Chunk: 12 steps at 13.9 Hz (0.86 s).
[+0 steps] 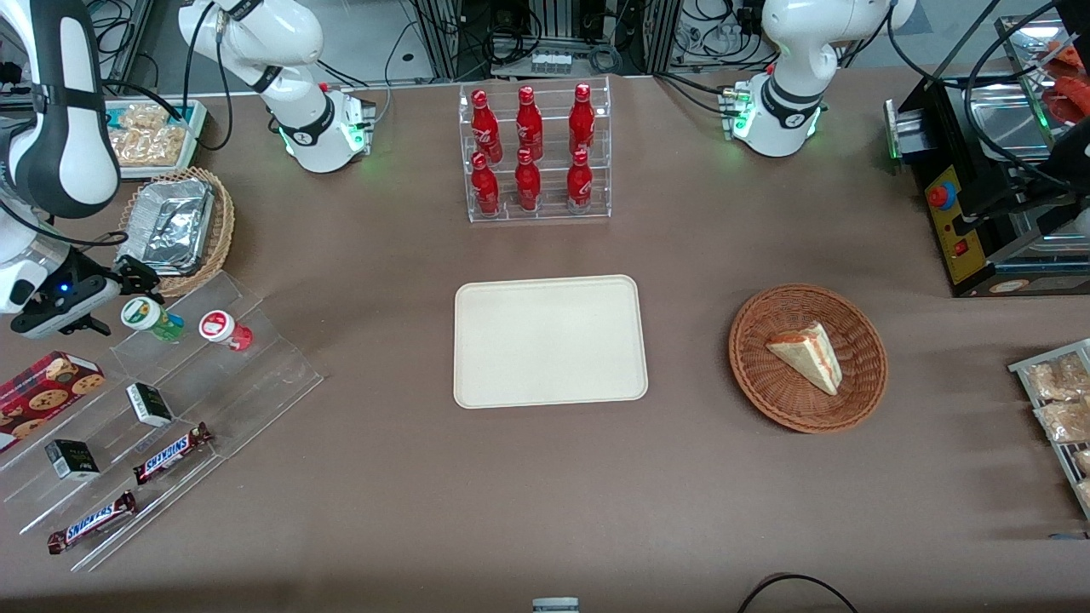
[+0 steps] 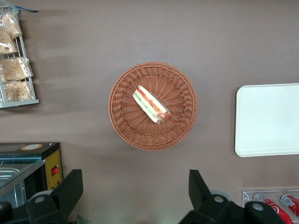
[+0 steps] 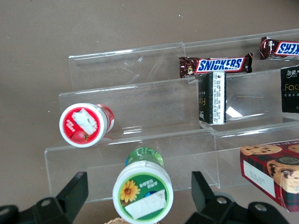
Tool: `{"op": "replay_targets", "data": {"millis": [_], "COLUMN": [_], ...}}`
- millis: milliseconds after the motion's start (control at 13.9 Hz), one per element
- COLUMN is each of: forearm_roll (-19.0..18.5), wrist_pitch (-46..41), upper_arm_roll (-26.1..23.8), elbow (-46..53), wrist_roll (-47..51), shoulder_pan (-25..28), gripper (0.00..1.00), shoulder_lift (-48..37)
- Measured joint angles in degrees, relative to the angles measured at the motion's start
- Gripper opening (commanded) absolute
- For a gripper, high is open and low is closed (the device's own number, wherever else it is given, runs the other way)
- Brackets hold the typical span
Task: Place green gum on tray
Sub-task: 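Close the right gripper around the green-lidded gum bottle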
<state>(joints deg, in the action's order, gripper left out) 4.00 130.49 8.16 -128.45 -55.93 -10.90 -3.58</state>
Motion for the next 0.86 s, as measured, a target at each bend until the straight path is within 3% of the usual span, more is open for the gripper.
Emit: {"op": "replay_targets", "data": {"millis": [648, 864], "forearm_roll": [0.0, 0.0], "wrist_pitch": [3.2, 3.3], "upper_arm_roll": [0.1, 0.8], "elbow": [-1.6, -1.6], "wrist_roll": [-0.7, -0.8], "shoulder_pan": [0.0, 0.0], "gripper": [0.98, 0.87], "shoulder_lift": [1.5, 1.7]}}
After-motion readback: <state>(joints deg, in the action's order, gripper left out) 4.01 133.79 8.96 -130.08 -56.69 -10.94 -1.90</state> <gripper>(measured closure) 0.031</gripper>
